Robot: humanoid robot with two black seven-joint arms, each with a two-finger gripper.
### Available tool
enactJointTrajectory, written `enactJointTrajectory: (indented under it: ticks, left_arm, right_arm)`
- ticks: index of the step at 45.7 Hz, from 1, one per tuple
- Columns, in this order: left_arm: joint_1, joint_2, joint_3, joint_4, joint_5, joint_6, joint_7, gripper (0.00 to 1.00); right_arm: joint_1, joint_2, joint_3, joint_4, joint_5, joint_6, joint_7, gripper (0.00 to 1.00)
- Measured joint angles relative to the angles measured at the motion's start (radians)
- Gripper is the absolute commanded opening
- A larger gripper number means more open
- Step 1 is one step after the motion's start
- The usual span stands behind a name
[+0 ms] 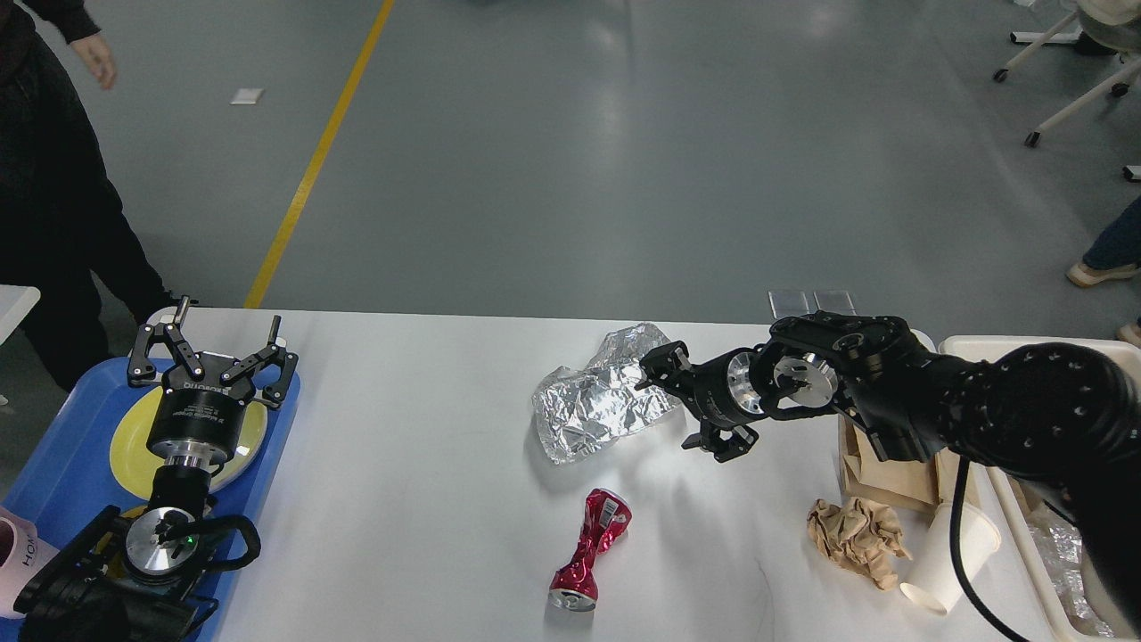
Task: Tidy desktop
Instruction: 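Reach the right gripper toward the crumpled foil near the red can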
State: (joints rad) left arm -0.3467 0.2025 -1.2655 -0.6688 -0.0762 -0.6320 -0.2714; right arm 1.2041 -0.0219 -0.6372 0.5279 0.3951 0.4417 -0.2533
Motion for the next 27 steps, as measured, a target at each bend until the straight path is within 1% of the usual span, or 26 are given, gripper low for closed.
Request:
enactJointTrajectory:
  ticks: [5,6,9,14,19,22,27]
  left_arm:
    - [0.000,0.000,0.000,0.000,0.000,0.000,0.000,0.96]
    - [0.000,0.000,0.000,0.000,0.000,0.000,0.000,0.96]
    - [0.000,0.000,0.000,0.000,0.000,0.000,0.000,0.96]
    - [0.000,0.000,0.000,0.000,0.000,0.000,0.000,0.96]
    - [0.000,0.000,0.000,0.000,0.000,0.000,0.000,0.96]
    - [0.000,0.000,0.000,0.000,-0.001,0.000,0.000,0.96]
    - [0.000,0.000,0.000,0.000,-0.001,0.000,0.000,0.96]
  right_arm:
    - [-0.049,0.065,0.013,-0.095,-0.007,0.001,0.000,1.00]
    - [-0.067,0.094,0.014,-0.128,-0.010,0.002,0.000,1.00]
    - [-0.084,0.117,0.017,-0.157,-0.011,0.000,0.000,1.00]
    - [-0.110,0.171,0.021,-0.214,-0.010,-0.038,0.000,1.00]
    - [-0.125,0.197,0.022,-0.235,-0.011,-0.062,0.000,0.95]
    - [-0.133,0.200,0.022,-0.238,-0.012,-0.071,0.001,0.88]
    - [-0.142,0.201,0.022,-0.241,-0.013,-0.077,0.005,0.87]
